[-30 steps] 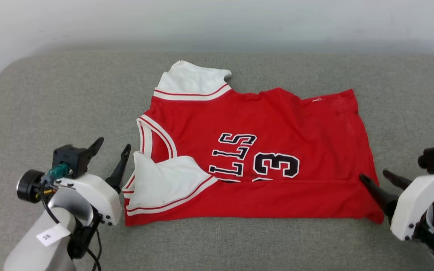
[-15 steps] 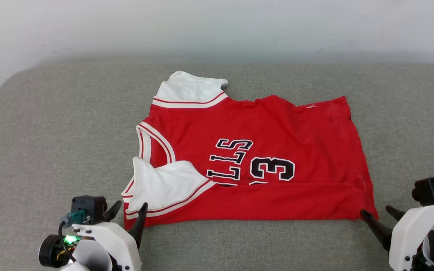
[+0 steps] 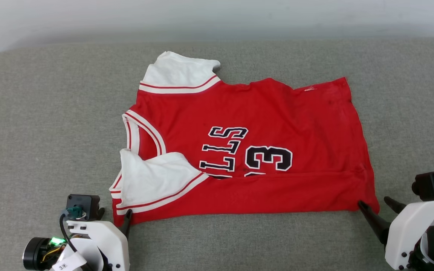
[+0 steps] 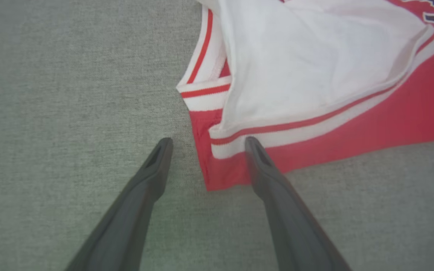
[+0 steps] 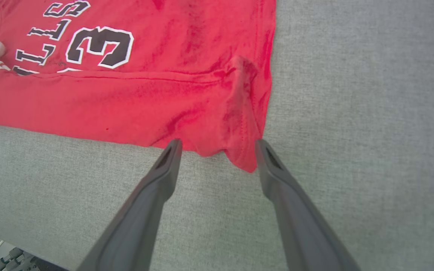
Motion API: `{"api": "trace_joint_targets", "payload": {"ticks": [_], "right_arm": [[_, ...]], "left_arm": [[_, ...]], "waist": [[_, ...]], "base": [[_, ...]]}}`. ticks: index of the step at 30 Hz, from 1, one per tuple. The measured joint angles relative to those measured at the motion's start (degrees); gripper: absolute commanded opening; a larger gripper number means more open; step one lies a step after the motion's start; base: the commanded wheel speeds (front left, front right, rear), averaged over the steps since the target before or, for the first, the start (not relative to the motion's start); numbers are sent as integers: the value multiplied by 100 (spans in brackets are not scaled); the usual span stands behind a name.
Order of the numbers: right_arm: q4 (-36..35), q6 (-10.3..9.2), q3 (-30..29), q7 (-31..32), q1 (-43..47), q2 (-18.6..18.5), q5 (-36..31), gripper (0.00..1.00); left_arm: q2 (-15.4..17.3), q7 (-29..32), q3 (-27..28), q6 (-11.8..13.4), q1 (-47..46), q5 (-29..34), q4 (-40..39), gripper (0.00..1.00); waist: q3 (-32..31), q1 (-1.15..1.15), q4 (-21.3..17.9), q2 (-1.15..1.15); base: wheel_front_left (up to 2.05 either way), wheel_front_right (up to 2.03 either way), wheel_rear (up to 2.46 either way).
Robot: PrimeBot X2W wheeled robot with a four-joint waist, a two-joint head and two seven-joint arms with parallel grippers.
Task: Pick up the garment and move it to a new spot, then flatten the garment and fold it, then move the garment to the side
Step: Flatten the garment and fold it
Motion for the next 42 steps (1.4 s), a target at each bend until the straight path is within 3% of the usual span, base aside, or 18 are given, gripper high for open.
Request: {"api": "trace_joint_targets", "payload": {"ticks": [5,6,7,8,17,30,41,42], "right_arm": [[-109,0,5,41,-57,31,-73,100],[-113,0,4,41,-59,33,-86,100],[-113,0,1,41,-63,36,-86,100],[-113,0,-2,42,-65,37,-93,100],[36,0,-169,210,23,8,-285,100],[924,0,-446,301,-352,137,-809,100],[1500,0,-397,560,-493,240,-945,100],[1524,-1,-380,608,-520,241,-938,46]], "left_arm": [[19,182,-96,49,-138,59,269,100],[12,234,-107,41,-152,54,298,80],[0,272,-114,7,-177,9,323,36],[-12,279,-124,-12,-199,-25,353,0],[-179,12,-155,-259,-141,-170,409,0],[-37,-207,-79,-191,-182,-27,-703,0],[5,-227,-97,-160,-221,4,-829,0],[10,-221,-104,-162,-224,4,-818,0]], "waist": [[198,0,-81,0],[222,0,-88,0],[237,0,-90,0],[240,0,-86,0],[-10,1,52,0],[-15,0,414,0],[208,0,530,0],[224,0,532,0]], "base": [[0,0,0],[0,0,0],[0,0,0],[0,0,0],[0,0,0],[0,0,0],[0,0,0],[0,0,0]]}}
